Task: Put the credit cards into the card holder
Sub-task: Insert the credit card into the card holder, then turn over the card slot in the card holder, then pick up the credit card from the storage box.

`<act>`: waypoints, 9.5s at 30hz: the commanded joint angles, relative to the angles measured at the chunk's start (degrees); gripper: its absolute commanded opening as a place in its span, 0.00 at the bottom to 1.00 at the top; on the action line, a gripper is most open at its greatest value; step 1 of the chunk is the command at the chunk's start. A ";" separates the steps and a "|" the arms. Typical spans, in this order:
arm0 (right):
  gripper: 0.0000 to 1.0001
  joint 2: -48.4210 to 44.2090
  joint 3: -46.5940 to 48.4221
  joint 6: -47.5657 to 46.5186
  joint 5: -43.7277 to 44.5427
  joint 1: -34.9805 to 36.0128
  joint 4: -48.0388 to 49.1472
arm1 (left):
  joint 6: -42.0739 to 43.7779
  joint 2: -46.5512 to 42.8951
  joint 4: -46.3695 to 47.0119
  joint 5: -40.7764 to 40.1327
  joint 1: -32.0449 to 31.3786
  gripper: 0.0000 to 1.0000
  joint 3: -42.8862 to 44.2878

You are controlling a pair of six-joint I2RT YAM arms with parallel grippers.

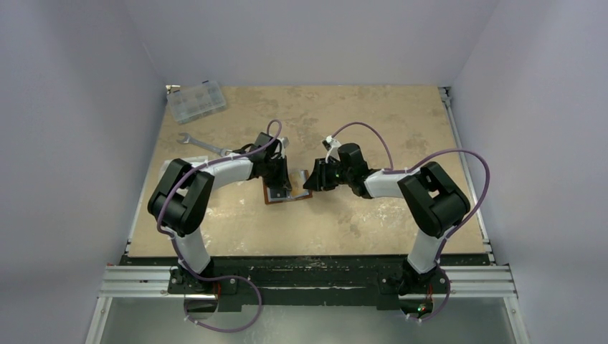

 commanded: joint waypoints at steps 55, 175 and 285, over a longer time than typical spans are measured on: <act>0.30 -1.97 1.49 1.34 -2.29 3.52 4.69 | 0.16 -0.29 -0.52 0.35 0.35 0.00 -4.14; 0.47 0.07 -5.64 13.48 -11.70 -1.71 24.70 | 17.14 -5.29 -26.01 -51.13 41.27 0.69 9.06; 0.53 -4.15 -2.47 6.52 -10.87 -1.69 13.73 | 9.38 -26.49 -7.00 18.38 33.60 0.00 13.81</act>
